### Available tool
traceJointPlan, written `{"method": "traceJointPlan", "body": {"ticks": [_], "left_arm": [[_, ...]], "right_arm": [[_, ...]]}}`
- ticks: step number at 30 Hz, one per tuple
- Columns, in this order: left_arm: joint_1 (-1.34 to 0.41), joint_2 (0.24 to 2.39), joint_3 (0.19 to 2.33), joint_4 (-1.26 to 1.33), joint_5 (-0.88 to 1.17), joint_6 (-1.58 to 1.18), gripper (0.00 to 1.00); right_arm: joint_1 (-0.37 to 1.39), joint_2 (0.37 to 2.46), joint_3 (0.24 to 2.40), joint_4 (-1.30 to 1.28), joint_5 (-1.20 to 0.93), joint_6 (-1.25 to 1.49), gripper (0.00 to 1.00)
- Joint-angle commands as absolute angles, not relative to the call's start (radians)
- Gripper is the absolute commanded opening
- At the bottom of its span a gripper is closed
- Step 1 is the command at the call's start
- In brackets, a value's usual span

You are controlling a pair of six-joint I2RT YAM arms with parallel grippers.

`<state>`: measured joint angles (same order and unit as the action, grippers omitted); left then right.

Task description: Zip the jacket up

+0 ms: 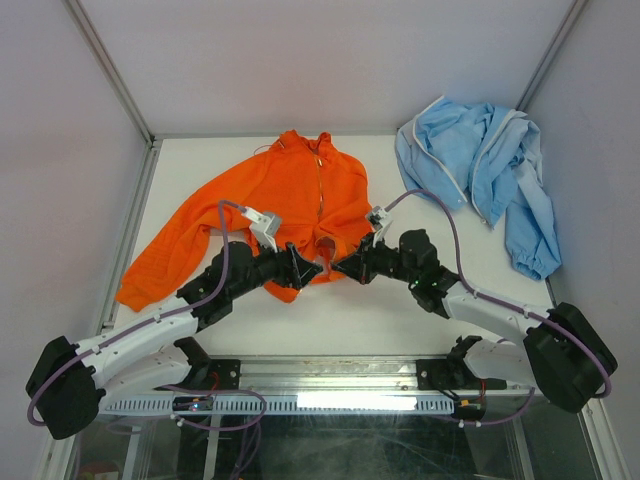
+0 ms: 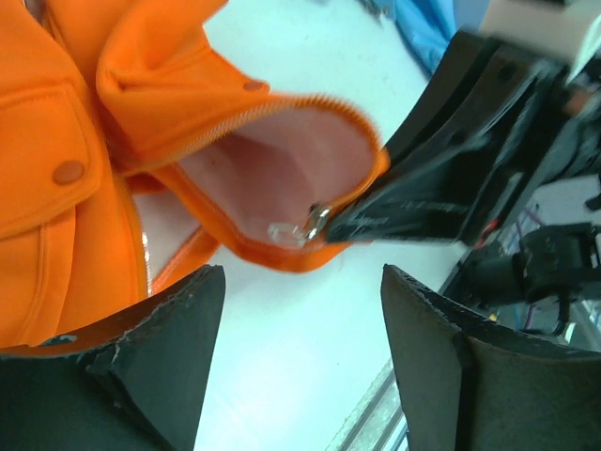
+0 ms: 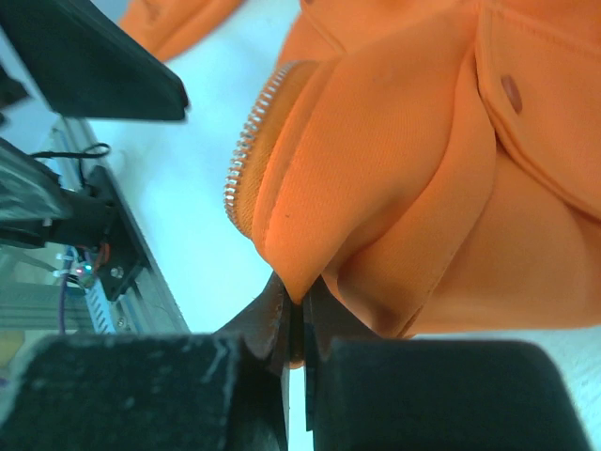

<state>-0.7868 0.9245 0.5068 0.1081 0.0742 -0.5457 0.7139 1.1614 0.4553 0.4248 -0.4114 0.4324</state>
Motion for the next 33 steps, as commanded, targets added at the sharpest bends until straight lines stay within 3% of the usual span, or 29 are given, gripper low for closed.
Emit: {"method": "traceJointPlan", "body": {"ticks": [1, 6, 11, 20, 27, 33], "left_arm": [[-0.795, 0.930, 0.446, 0.274, 0.142, -0.468, 0.70], [-0.793, 1.005, 0.432, 0.410, 0.248, -0.441, 0.69], [-0.787, 1.023, 0.438, 0.457, 0.295, -0.386, 0.61], [-0.782, 1.047, 0.443, 0.470, 0.360, -0.346, 0.36], [-0.781, 1.036, 0.443, 0.449, 0.396, -0.351, 0.03], [-0.782, 1.001, 0.435, 0.406, 0.426, -0.399, 0.00]], "right_arm": [[0.667, 1.142, 0.454, 0.674, -0.648, 0.442, 0.00], [0.633, 1.146, 0.443, 0.728, -0.745, 0.462, 0.00], [0.628, 1.147, 0.441, 0.744, -0.799, 0.462, 0.00], [0.622, 1.129, 0.433, 0.756, -0.811, 0.466, 0.00], [0.617, 1.129, 0.429, 0.757, -0.791, 0.470, 0.00], [0.602, 1.123, 0.420, 0.783, -0.747, 0.488, 0.00]]}}
